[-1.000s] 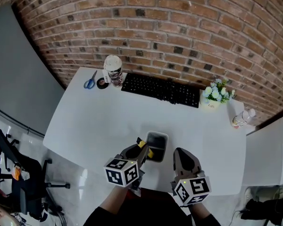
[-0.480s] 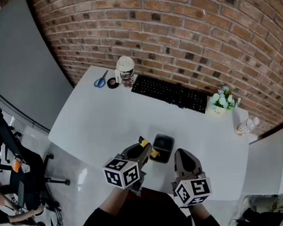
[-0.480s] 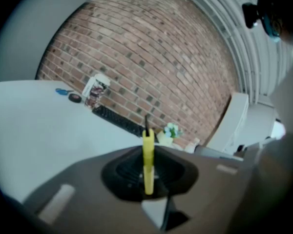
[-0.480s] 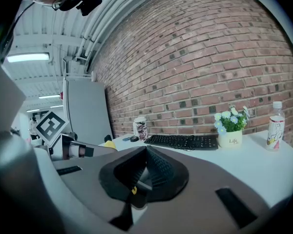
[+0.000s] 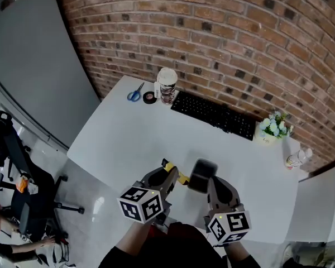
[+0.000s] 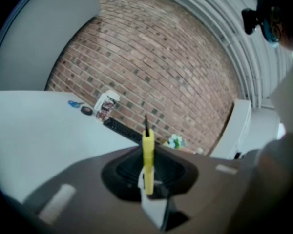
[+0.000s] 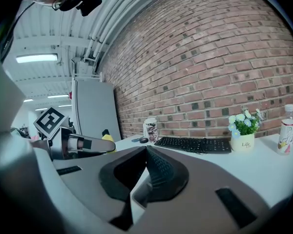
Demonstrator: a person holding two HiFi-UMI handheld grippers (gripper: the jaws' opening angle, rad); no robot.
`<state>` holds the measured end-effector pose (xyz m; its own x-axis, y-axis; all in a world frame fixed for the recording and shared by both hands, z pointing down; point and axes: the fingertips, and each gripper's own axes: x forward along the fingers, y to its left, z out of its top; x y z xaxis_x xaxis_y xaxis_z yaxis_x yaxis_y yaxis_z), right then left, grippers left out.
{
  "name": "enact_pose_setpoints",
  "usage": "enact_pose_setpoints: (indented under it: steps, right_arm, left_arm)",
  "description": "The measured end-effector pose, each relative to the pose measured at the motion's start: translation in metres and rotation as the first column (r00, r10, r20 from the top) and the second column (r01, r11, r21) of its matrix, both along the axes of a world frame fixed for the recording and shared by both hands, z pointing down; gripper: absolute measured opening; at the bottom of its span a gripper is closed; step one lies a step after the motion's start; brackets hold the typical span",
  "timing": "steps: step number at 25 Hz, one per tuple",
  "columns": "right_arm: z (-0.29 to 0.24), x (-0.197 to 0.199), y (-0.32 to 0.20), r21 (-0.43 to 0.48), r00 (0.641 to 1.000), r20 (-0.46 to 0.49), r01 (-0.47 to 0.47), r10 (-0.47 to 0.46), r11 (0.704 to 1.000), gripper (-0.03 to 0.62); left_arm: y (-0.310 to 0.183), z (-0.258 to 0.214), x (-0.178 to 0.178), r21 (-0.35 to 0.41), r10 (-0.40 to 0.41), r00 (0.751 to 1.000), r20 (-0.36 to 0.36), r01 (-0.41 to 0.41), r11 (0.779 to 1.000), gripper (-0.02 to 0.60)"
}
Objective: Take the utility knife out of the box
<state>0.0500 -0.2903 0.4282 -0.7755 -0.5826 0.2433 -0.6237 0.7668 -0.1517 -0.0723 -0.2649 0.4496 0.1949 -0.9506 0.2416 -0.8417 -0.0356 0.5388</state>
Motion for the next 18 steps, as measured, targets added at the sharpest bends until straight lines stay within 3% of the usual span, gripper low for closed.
enact_pose_setpoints:
  steps: [7,18]
  right_arm:
    - [-0.003,-0.032,0.018,0.009,0.997,0.003,0.077,-0.077,0.997,0.008]
    - [-0.007,-0.093,0.058,0.018,0.976,0.005,0.218,-0.218,0.976,0.008]
  left_arm:
    - [0.029,-0.005,-0.039,0.009,-0.100,0.995,0.007,0.100,0.995,0.060]
    - [0.085,-0.010,-0.102,0.016,-0.251,0.968,0.026,0.251,0.968,0.060]
